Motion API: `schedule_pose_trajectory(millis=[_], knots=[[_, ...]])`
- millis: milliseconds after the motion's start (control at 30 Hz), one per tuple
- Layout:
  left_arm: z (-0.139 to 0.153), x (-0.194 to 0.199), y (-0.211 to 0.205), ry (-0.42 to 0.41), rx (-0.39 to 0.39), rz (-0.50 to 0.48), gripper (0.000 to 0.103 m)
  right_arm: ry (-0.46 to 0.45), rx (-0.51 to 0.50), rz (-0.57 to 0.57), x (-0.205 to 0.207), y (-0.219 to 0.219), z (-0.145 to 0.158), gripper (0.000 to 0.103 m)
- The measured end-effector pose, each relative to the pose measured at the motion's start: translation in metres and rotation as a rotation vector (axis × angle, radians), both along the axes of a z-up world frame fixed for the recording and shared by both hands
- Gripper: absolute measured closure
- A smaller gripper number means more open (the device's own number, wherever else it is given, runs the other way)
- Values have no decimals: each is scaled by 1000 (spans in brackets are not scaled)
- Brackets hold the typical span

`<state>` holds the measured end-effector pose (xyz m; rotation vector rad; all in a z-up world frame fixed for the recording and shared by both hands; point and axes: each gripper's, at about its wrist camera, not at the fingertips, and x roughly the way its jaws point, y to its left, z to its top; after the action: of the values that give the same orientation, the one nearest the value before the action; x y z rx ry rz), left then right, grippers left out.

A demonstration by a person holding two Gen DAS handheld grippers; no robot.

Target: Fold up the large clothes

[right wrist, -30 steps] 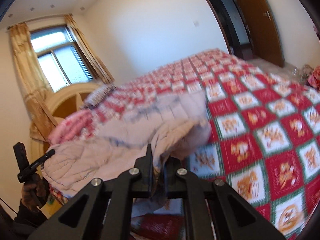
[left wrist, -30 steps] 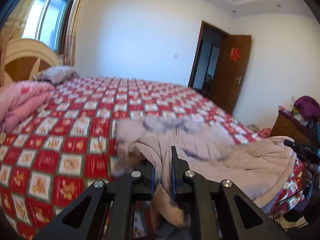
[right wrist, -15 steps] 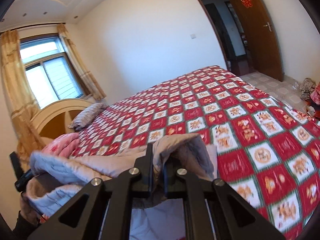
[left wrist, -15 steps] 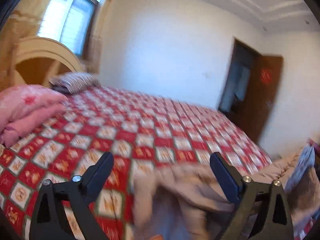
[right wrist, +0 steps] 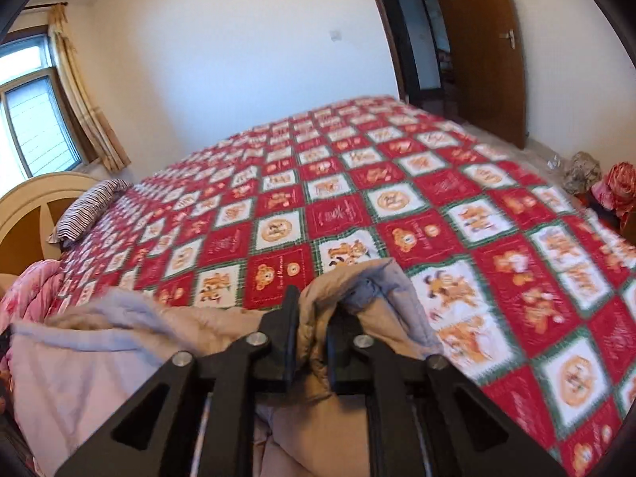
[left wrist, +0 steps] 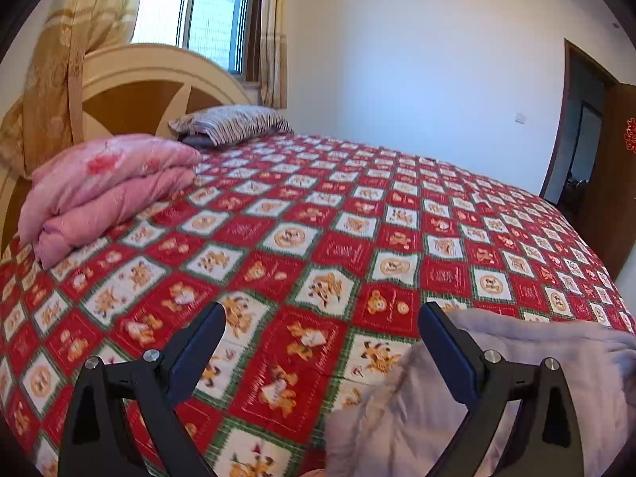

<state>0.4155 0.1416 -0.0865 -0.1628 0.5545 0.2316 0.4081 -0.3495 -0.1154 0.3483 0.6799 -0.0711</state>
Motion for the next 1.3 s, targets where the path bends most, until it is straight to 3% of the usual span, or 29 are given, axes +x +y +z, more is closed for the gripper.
schedule_pose_trajectory(millis=[33, 67, 100, 133, 200, 333, 400, 467, 533, 733, 867, 1133, 1300], knots=[[0, -4, -8, 7, 15, -13, 5, 9, 17, 0, 3, -3, -1, 58], [0, -9, -18, 9, 41, -34, 5, 4, 30, 3, 3, -3, 0, 53], [0, -11, -28, 6, 67, -54, 5, -15, 28, 17, -4, -2, 6, 42], [0, -19, -42, 0, 104, -80, 5, -38, -9, 17, -12, 3, 12, 26], [-1, -32, -69, -12, 153, -127, 5, -77, -114, -3, -31, 21, 25, 14], [-9, -61, -130, -79, 253, -269, 5, -94, -160, 108, -65, 67, 28, 14], [-21, -59, -156, -74, 341, -308, 5, -57, -261, 229, -77, 109, 13, 12], [-29, -48, -168, -52, 386, -306, 5, -22, -354, 303, -73, 135, -5, 14], [-38, -27, -170, -27, 412, -283, 5, -1, -426, 298, -64, 142, -18, 15], [-72, 35, -139, 124, 279, -196, 3, 84, -378, 199, -7, 114, -34, 16], [-86, 45, -137, 127, 233, -197, 1, 105, -285, 177, 3, 98, -51, 15], [-105, 54, -131, 159, 154, -203, 1, 110, -272, 182, 9, 99, -63, 11], [-109, 57, -132, 175, 150, -204, 1, 119, -257, 184, 15, 97, -69, 9]])
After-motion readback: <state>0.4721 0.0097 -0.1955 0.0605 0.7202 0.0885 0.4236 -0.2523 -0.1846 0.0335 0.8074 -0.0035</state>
